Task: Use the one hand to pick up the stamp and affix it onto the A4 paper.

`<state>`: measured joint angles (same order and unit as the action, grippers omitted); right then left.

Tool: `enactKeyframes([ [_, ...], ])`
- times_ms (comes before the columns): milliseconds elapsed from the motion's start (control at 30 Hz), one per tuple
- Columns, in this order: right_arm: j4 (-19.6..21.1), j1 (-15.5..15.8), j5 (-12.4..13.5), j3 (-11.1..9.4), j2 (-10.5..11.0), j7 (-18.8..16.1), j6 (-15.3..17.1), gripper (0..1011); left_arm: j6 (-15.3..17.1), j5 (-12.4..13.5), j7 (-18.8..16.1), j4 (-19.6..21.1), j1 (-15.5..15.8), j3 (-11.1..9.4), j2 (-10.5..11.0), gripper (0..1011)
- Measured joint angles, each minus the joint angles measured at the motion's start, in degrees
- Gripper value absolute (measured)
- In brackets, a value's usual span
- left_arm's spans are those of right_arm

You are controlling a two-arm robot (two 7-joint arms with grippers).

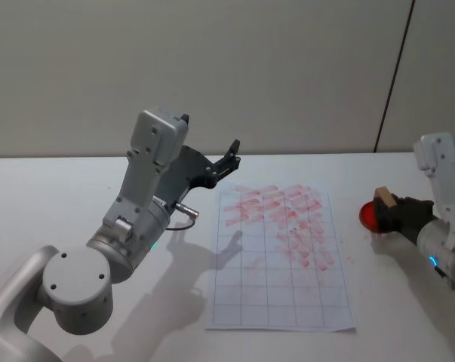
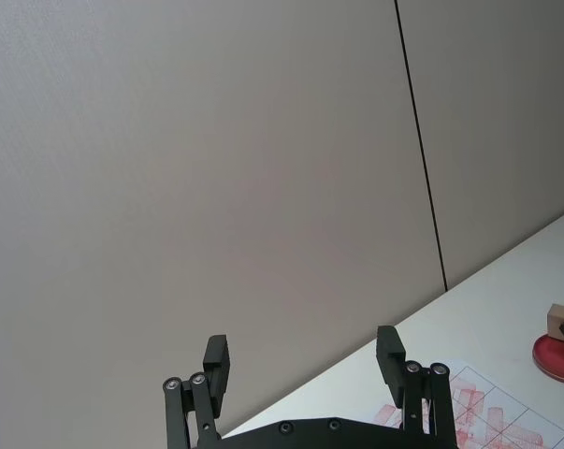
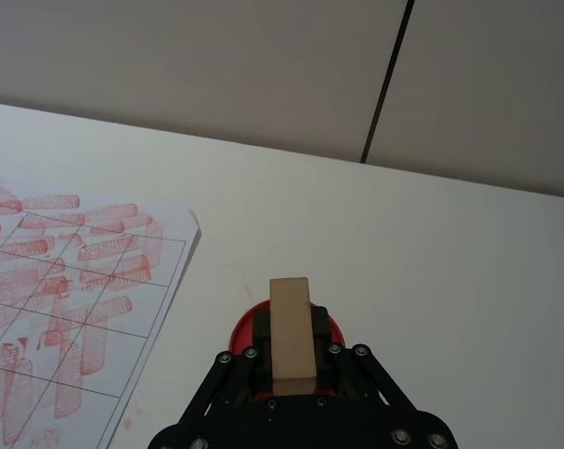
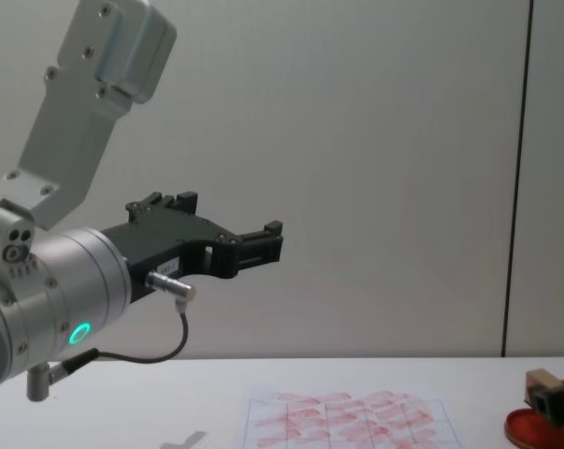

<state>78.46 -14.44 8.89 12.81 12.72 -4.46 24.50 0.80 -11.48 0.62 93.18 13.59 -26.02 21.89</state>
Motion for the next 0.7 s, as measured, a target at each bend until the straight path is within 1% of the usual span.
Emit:
enactKeyframes([
  [100,-0.8,-0.2,-0.1,0.0,-0.1,0.0,-0.2,226,0.0,0.0,0.0,0.0,0.0,0.0,0.0,1001],
  [167,-1.4,-0.3,-0.2,-0.1,-0.1,-0.1,-0.4,264,0.0,0.0,0.0,0.0,0.0,0.0,0.0,1002],
  [300,-2.1,-0.4,-0.2,-0.1,-0.2,-0.2,-1.1,406,0.0,0.0,0.0,0.0,0.0,0.0,0.0,1001],
  [400,-2.8,-0.5,-0.2,-0.2,-0.2,-0.4,-2.1,481,0.0,0.0,0.0,0.0,0.0,0.0,0.0,1001],
  [433,-3.0,-0.5,-0.2,-0.2,-0.2,-0.4,-2.6,538,0.0,0.0,0.0,0.0,0.0,0.0,0.0,1001],
  [467,-3.1,-0.5,-0.2,-0.2,-0.2,-0.5,-3.1,538,0.0,0.0,0.0,0.0,0.0,0.0,0.0,1001],
  [533,-3.3,-0.5,-0.2,-0.3,-0.2,-0.5,-3.9,626,0.0,0.0,0.0,0.0,0.0,0.0,0.0,1001],
  [600,-3.3,-0.5,-0.2,-0.4,-0.2,-0.6,-4.7,671,0.0,0.0,0.0,0.0,0.0,0.0,0.0,1001],
  [700,-3.1,-0.2,0.0,-0.5,-0.1,-0.6,-6.4,785,0.0,0.0,0.0,0.0,0.0,0.0,0.0,1001],
])
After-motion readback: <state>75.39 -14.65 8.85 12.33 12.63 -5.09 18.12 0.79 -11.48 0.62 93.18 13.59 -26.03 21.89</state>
